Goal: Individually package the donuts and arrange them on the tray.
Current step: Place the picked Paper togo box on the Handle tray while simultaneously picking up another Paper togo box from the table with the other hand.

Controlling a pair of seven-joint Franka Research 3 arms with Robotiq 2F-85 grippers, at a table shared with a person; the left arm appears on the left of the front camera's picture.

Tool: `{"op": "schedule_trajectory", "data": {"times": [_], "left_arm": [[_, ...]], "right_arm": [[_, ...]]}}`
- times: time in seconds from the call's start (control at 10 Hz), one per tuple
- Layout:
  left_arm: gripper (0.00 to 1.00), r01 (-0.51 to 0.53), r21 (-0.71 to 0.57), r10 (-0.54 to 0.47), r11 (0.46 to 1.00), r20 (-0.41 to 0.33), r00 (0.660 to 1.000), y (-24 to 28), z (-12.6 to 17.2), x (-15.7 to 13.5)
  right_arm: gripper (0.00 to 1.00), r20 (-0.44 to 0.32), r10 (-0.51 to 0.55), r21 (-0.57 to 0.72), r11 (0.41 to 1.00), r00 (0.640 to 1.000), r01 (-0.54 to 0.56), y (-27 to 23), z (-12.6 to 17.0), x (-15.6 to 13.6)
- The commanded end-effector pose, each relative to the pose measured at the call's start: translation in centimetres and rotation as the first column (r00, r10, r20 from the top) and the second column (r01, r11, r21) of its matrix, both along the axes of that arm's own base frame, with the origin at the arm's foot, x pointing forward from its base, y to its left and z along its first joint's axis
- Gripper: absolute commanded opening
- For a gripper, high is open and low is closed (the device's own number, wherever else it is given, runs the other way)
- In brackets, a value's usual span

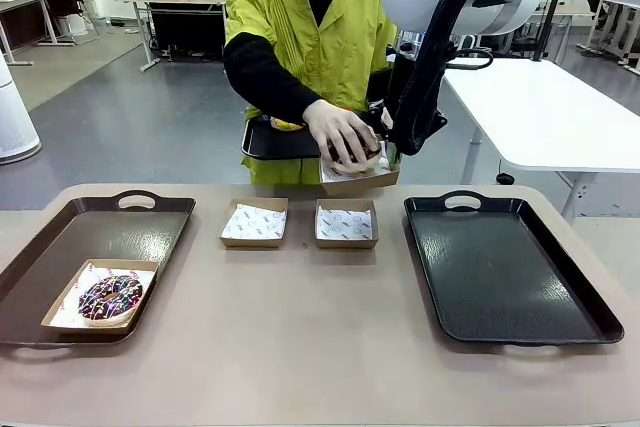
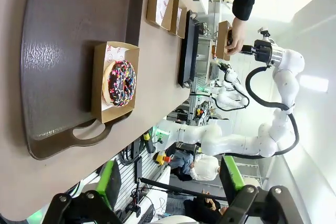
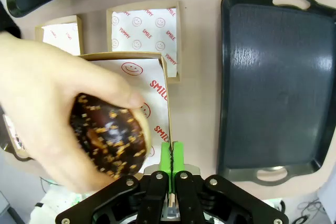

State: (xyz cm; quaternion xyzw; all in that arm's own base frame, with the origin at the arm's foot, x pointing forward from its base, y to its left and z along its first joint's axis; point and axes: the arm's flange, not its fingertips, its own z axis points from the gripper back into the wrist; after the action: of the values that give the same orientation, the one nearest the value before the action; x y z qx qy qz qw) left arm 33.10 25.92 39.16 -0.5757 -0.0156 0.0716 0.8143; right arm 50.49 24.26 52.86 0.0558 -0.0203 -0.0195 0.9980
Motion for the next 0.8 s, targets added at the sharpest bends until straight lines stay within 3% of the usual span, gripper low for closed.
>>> {"op": "schedule_trajectory", "data": {"times": [0.0,0.7], "left_arm": [[0.98,-0.006,-0.002,0.006,1.000,0.008,1.000,-0.04,0.37,-0.30],[0.99,0.000,0.000,0.000,1.000,0.000,1.000,0.00,0.00,0.00]], "right_arm": [[0.00,0.003,-0.002,-0.001,1.000,1.000,0.002,-0.10,0.13,-0.11],[0.01,0.000,0.000,0.000,1.000,1.000,0.000,0.00,0.00,0.00]]}}
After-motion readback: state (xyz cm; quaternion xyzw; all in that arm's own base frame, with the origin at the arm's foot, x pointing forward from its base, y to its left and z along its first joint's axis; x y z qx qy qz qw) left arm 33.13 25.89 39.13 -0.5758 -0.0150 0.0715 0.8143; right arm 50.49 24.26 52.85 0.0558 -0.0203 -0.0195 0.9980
